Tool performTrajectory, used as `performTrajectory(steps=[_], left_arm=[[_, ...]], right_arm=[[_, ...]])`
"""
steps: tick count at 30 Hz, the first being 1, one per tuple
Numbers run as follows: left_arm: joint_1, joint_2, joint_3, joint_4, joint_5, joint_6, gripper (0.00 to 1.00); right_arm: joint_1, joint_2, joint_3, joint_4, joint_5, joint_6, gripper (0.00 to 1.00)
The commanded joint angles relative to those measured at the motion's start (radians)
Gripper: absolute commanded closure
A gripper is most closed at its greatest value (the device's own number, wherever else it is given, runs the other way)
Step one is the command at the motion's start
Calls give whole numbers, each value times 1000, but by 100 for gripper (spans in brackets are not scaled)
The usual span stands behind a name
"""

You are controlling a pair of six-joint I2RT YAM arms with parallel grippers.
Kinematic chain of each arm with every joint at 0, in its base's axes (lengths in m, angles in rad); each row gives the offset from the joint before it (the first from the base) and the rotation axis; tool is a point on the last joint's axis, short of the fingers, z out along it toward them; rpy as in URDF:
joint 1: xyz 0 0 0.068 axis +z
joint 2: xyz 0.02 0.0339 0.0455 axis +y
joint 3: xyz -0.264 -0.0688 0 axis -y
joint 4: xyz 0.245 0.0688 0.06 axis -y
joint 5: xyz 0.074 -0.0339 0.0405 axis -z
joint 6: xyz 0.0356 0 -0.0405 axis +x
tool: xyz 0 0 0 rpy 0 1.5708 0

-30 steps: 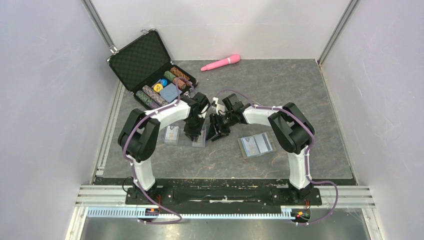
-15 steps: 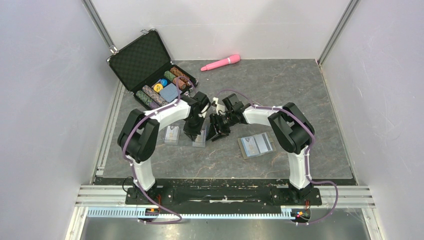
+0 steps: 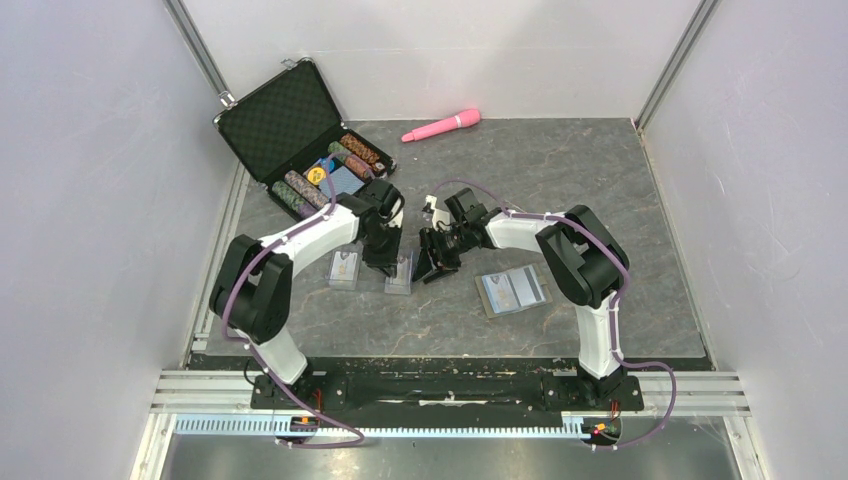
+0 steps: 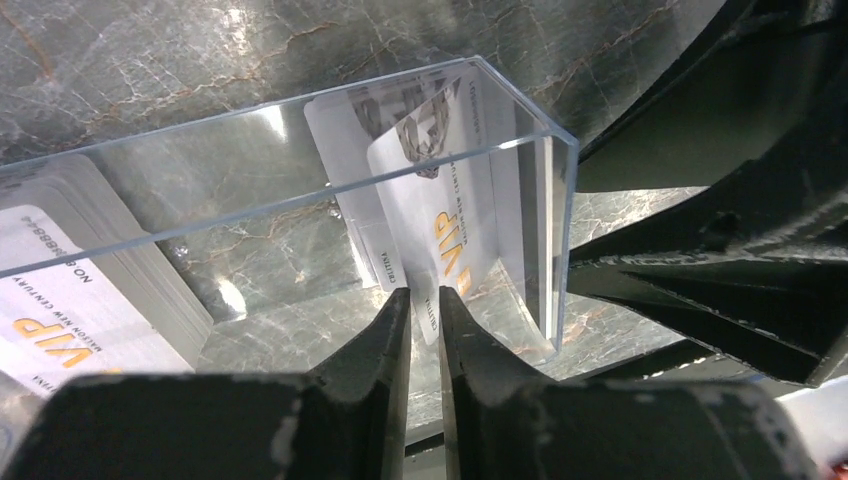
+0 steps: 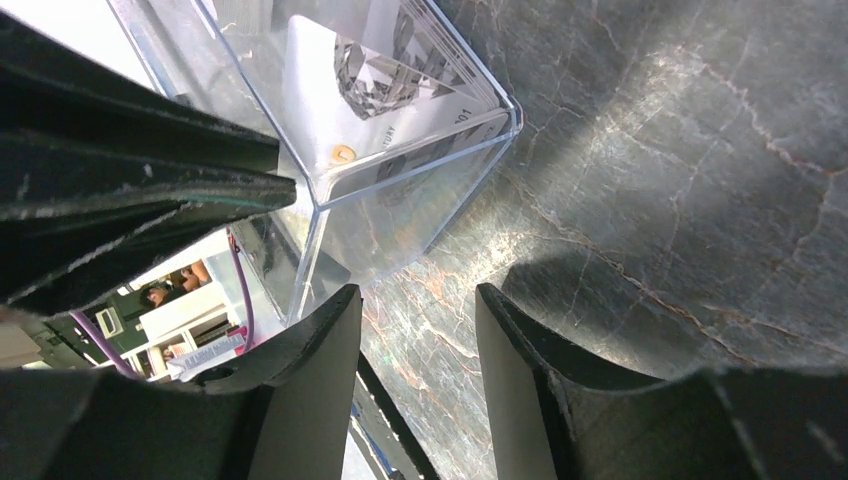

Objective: Put the credit cards into the card holder
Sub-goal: Pick up the credit card from the storage box.

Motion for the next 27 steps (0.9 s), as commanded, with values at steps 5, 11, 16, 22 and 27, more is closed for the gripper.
performTrajectory(steps=[5,11,16,22,27], left_arm=[[49,-21,-64,187,191,-84,83],[49,-54,-67,209,217,-106,83],[49,-70,-66,210,225,-113,82],[49,-35,-75,193,192,-104,81],[49,-24,-89,167,132,-91,88]], right_arm=[[8,-39,-6,41,-15,-2,52],[9,-42,-9,40,-13,-2,51],[9,-41,-8,40,-12,-3,51],[9,-40,-11,41,-14,-3,52],[10,-42,-9,41,-14,-3,51]])
